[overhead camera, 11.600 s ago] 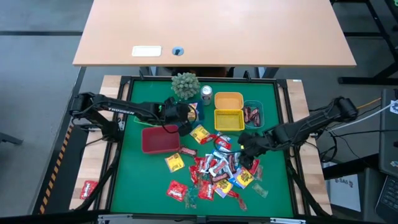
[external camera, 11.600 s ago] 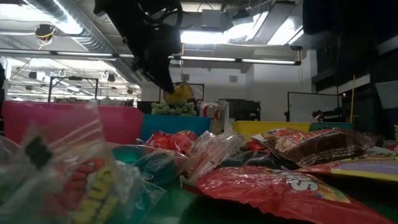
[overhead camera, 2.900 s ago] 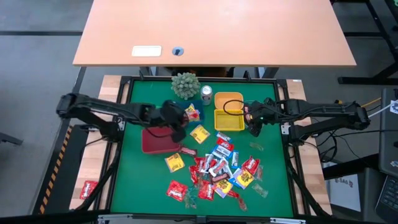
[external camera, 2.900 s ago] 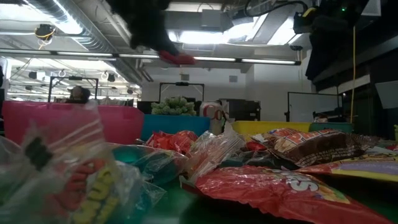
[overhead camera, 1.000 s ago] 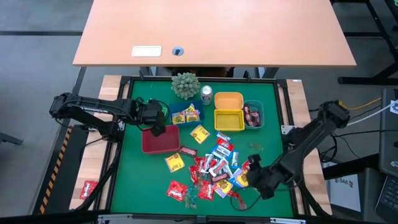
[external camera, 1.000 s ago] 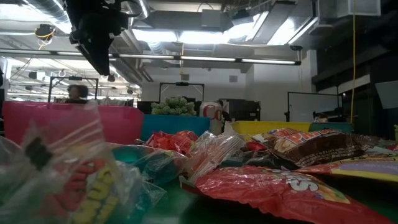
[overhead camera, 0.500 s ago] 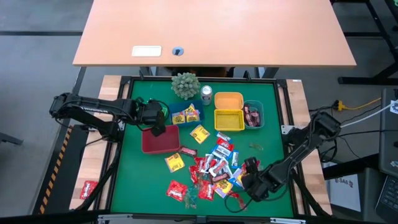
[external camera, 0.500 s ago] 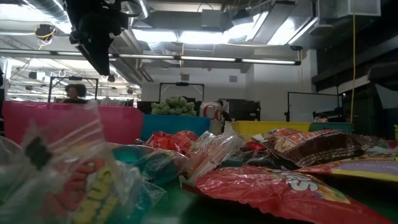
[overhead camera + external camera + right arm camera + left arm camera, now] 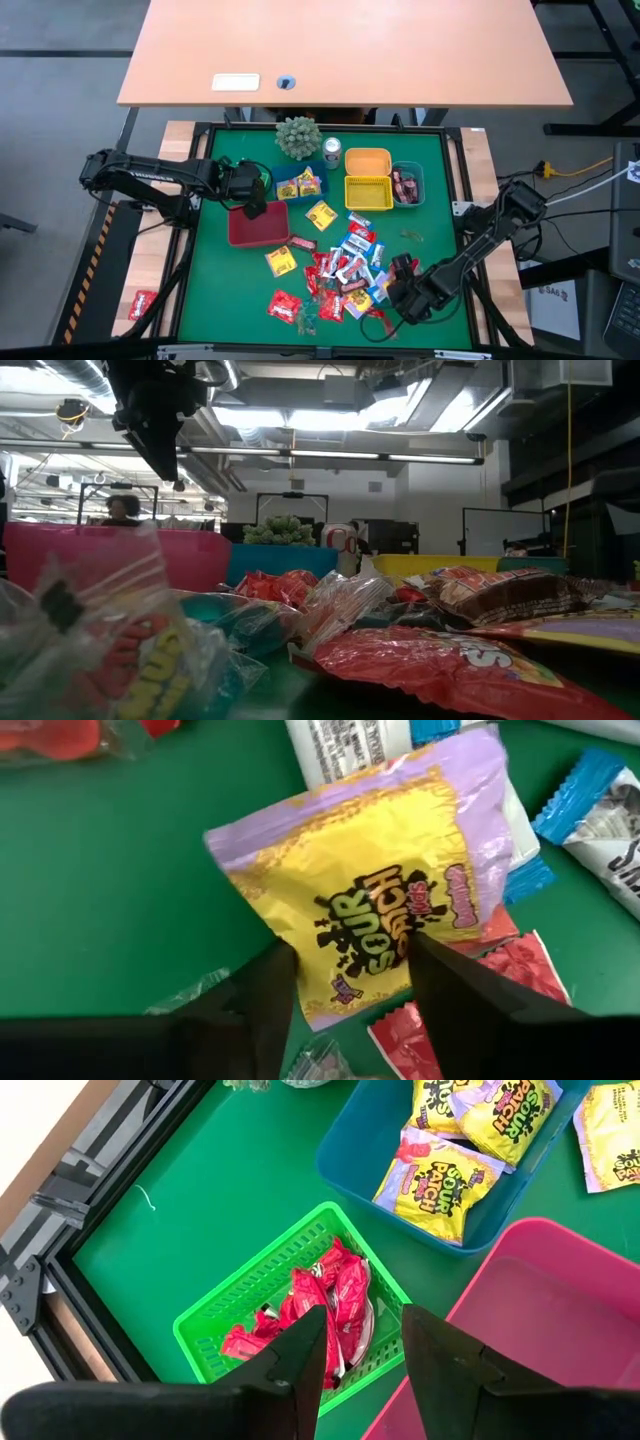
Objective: Sort candy
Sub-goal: Put the yellow candy pack into the blue bin
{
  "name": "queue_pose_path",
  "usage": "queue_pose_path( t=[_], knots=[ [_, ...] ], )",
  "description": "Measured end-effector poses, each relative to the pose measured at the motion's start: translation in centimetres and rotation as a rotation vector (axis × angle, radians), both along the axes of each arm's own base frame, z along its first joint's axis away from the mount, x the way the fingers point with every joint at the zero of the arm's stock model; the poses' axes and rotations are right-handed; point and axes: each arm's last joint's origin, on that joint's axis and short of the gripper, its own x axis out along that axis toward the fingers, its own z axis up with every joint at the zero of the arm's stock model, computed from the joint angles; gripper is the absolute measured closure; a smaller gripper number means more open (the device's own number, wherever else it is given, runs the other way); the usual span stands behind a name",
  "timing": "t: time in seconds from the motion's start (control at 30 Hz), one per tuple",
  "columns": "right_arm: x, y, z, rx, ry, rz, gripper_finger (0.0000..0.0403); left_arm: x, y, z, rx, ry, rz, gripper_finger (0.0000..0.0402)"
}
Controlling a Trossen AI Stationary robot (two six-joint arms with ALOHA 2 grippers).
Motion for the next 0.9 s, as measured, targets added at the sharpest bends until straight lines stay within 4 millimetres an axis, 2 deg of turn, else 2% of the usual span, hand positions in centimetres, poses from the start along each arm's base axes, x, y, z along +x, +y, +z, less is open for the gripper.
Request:
queue_pose_path(
  t=[0.27,0.47,0.57,0.7,0.9],
  knots=[
    [0.0,-0.1,0.0,-0.009,0.004,0.0,0.0318,0.1,0.0,0.0,0.0,-0.006,0.0,0.0282],
    [-0.2,0.0,1.1,0.044,0.036,0.009,0.0362,0.2,0.0,0.0,-0.001,-0.021,0.0,0.0282],
    [0.2,0.2,3.2,0.042,0.035,0.013,0.0364,0.3,0.0,0.1,-0.001,-0.029,0.0,0.0282],
    [1.6,0.0,6.9,-0.001,0.026,0.048,0.0359,0.4,0.0,0.1,0.0,-0.044,-0.004,0.0282],
    [5.0,-1.5,13.2,-0.129,-0.152,0.16,0.0361,0.5,0.0,0.1,0.0,-0.057,-0.006,0.0282]
  ],
)
